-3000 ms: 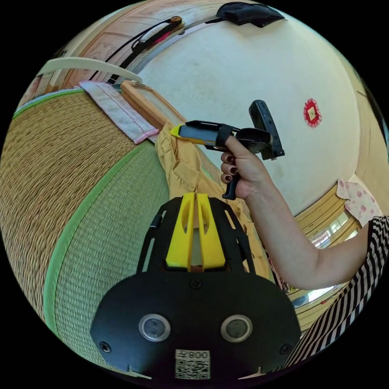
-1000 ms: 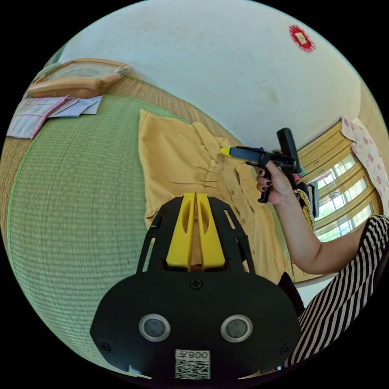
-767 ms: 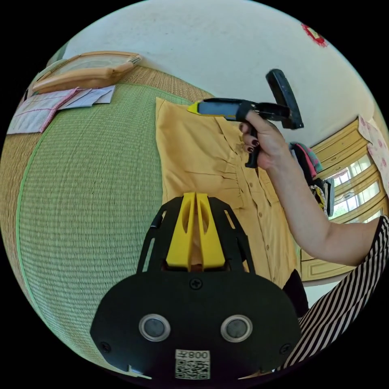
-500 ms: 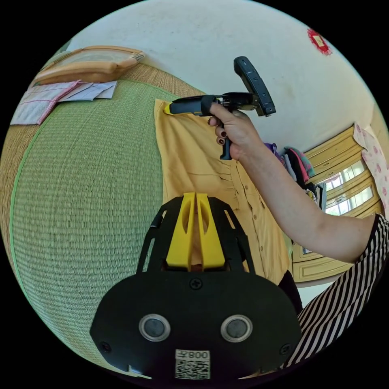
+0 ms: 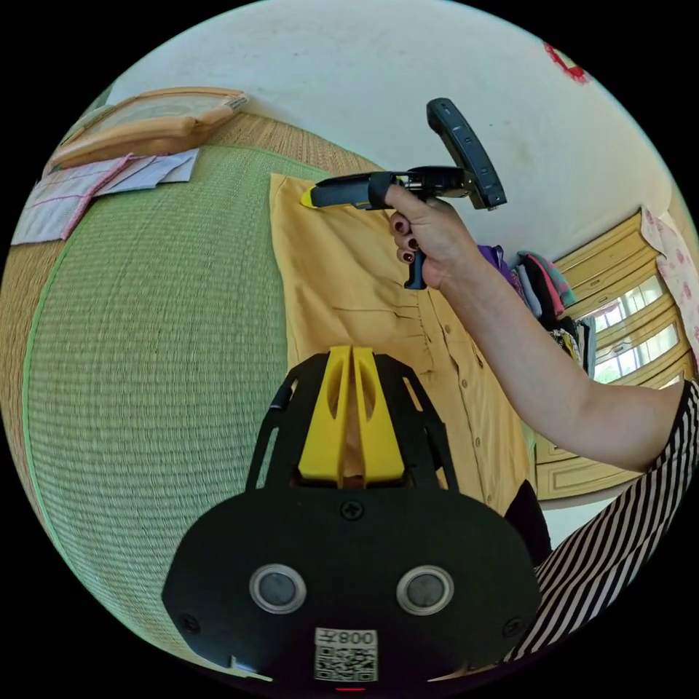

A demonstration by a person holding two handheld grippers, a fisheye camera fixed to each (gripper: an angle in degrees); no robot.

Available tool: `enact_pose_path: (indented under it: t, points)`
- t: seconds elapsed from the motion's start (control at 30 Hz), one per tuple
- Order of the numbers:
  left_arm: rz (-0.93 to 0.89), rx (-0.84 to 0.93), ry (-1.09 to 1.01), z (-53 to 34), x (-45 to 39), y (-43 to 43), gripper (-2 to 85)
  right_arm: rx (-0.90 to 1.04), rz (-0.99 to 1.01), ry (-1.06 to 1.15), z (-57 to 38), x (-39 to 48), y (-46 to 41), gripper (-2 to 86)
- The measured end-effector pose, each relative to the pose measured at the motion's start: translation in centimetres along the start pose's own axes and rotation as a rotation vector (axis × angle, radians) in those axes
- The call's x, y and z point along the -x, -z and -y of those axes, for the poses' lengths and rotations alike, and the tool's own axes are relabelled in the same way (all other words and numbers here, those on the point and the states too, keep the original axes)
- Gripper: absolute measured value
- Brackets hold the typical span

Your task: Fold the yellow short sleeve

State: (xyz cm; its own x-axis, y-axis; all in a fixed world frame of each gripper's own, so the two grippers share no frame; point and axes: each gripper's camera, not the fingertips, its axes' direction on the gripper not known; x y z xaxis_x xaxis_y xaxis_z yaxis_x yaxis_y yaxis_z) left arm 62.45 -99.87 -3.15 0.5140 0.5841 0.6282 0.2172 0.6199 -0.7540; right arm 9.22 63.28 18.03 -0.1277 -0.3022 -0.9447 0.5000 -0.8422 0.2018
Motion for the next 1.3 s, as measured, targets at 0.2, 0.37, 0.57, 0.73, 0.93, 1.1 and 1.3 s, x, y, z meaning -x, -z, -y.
enact_pose_path:
  t: [0.2, 0.37, 0.57, 0.73, 0.93, 1.1, 1.3]
  points:
    - [0.009, 0.006, -0.001, 0.2, -0.4, -0.5, 0.3, -0.009, 0.014, -0.01, -0.9, 0.0, -1.0, 0.2]
    - [0.026, -0.05, -0.026, 0.0, -1.6, -0.3, 0.3, -0.055, 0.071, -0.034, -3.5, -0.5, 0.7, 0.2]
    - [-0.133, -0.212, -0.054, -0.8, -1.9, 0.9, 0.3, -0.142, 0.01, -0.138, -16.4, -4.1, 7.4, 0.1]
    - [-0.138, -0.098, -0.084, -0.3, -4.1, -2.3, 0.3, -0.122, -0.076, -0.371, -28.6, -9.8, 10.6, 0.1]
    - [-0.105, -0.001, -0.152, 3.2, -8.9, -6.5, 0.3, -0.079, -0.104, -0.434, -32.3, -12.5, 8.7, 0.1]
    - [-0.073, 0.015, -0.168, 7.9, -11.0, -9.8, 0.3, -0.068, -0.093, -0.425, -31.1, -13.8, 5.5, 0.1]
    - [0.014, 0.103, -0.19, 11.9, -13.1, -14.9, 0.3, -0.104, -0.021, -0.457, -31.2, -15.4, 3.1, 0.1]
